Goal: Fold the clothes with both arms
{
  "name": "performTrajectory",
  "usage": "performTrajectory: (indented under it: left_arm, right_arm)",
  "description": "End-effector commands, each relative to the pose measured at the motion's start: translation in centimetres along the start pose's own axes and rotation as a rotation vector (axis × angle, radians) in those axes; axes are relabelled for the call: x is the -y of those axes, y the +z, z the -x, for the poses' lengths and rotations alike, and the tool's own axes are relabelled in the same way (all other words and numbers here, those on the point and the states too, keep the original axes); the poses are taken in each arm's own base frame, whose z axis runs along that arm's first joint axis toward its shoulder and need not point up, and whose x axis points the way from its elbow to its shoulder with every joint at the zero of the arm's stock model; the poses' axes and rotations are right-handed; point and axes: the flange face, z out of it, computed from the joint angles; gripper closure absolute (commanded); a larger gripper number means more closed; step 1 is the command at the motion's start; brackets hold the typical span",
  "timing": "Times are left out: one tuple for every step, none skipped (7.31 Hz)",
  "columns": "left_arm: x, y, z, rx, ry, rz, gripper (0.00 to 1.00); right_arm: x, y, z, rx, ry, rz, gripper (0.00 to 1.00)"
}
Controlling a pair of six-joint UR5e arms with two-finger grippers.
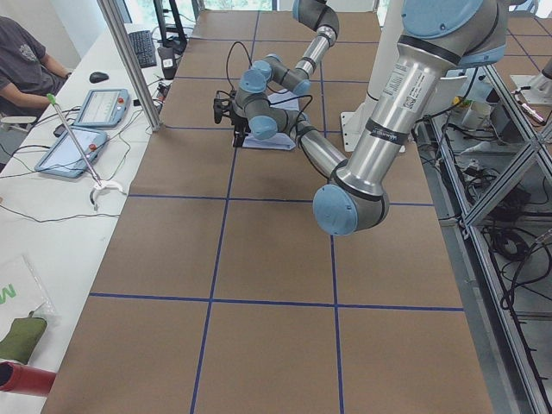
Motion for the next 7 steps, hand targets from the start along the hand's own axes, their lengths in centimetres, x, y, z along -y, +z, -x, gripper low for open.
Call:
performTrajectory:
  left_arm:
    - [0.1, 0.1, 0.9, 0.010, -0.003, 0.001, 0.00]
    - [0.2, 0.1, 1.5, 0.017, 0.012, 0.001, 0.00]
    - [0.8, -0.2, 1.8, 0.019, 0.032, -0.008, 0.00]
    - [1.7, -0.7, 3.5, 0.036, 0.089, -0.019, 0.00]
    - [3.8, -2.1, 5.8, 0.049, 0.171, -0.022, 0.00]
    - [6.7, -4.3, 8.5, 0.060, 0.257, -0.028, 0.00]
    - [9.8, -6.7, 12.3, 0.081, 0.345, -0.030, 0.00]
  right_arm:
    - [4.0, -0.8, -1.9, -0.007, -0.006, -0.058, 0.00]
    - [6.9, -2.8, -3.5, 0.016, -0.008, -0.063, 0.00]
    - [9.9, -5.0, -6.2, 0.050, 0.024, -0.017, 0.00]
    - [11.9, -7.2, -10.7, 0.062, 0.067, 0.026, 0.00]
    - [13.1, -9.8, -16.2, 0.055, 0.059, 0.059, 0.00]
    - [13.9, -12.4, -20.9, 0.006, -0.019, 0.076, 0.00]
    - [15.7, -14.8, -25.5, -0.030, -0.073, 0.095, 0.00]
